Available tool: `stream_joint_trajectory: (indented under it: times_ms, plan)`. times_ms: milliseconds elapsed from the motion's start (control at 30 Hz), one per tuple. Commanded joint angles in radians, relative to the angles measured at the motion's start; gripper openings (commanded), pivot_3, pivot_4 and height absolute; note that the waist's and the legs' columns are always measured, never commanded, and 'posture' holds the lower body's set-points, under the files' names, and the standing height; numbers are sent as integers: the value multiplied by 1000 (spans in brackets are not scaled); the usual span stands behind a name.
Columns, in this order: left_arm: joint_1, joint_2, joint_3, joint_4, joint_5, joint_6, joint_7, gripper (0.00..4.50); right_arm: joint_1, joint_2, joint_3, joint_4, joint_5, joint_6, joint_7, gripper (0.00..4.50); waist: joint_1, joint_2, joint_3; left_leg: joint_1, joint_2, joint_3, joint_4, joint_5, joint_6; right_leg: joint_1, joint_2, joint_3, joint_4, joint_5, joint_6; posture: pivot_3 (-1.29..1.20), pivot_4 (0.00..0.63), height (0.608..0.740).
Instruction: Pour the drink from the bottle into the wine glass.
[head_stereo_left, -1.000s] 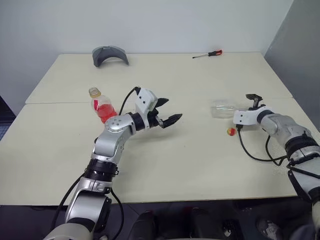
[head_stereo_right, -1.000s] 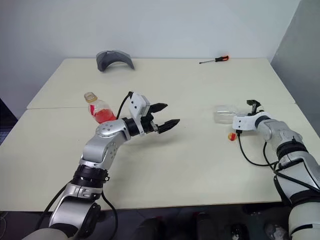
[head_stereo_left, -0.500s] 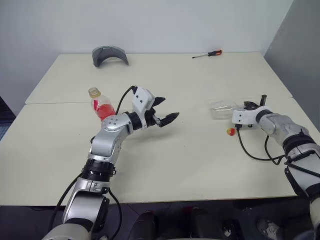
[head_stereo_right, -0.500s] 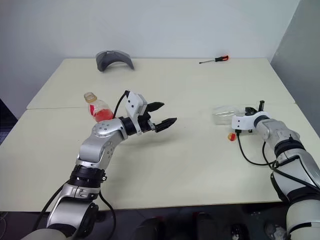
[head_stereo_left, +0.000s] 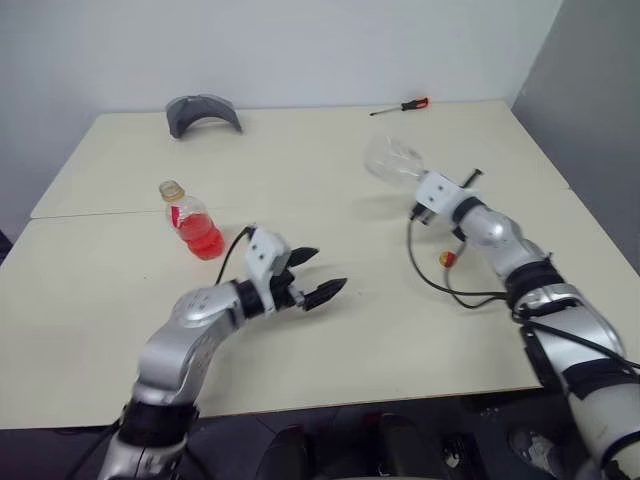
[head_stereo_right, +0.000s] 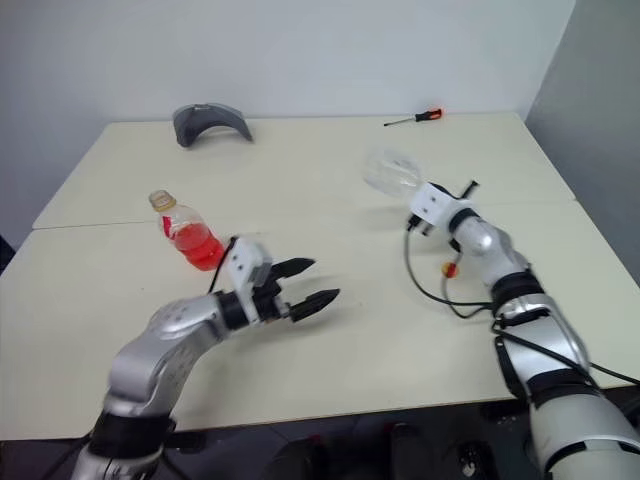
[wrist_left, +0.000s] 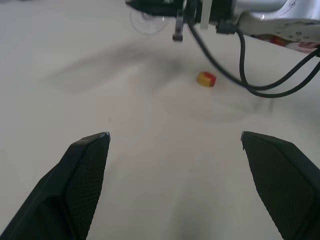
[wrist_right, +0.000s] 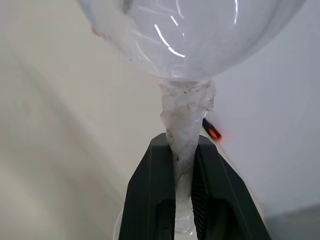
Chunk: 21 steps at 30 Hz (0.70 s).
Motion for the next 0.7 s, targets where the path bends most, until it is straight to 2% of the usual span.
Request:
stream_joint_trajectory:
  times_ms: [33, 200, 367, 567, 700]
  plan:
    - [52, -29, 78, -145, -21, 57, 136, 4500, 46, 92, -106, -174, 188, 146, 77, 132, 19, 0, 0, 0, 0, -1, 1, 0, 0, 1, 0, -1, 0, 0, 0, 0, 150, 740]
    - [84, -58, 149, -211, 6, 85, 279, 4500, 147, 259, -170, -414, 350, 336, 101, 132, 43, 0, 0, 0, -1, -2, 2, -2, 4, 1, -1, -2, 1, 0, 0, 0, 150, 740]
    - [174, -67, 214, -273, -38, 102, 318, 4500, 222, 356, -126, -517, 351, 385, 91, 132, 41, 0, 0, 0, -2, -2, 1, -2, 4, 0, -1, -2, 1, 0, 0, 0, 150, 740]
    - [318, -62, 254, -352, -100, 115, 312, 4500, 253, 440, -79, -447, 308, 347, 63, 132, 39, 0, 0, 1, -1, -3, 0, -2, 4, 0, 0, -2, 1, 0, 0, 0, 150, 740]
    - [359, -59, 269, -378, -106, 107, 325, 4500, 254, 483, -68, -366, 300, 297, 50, 132, 40, 0, 0, 2, -1, -2, 0, -2, 4, 1, 0, -2, 1, 0, 0, 0, 150, 740]
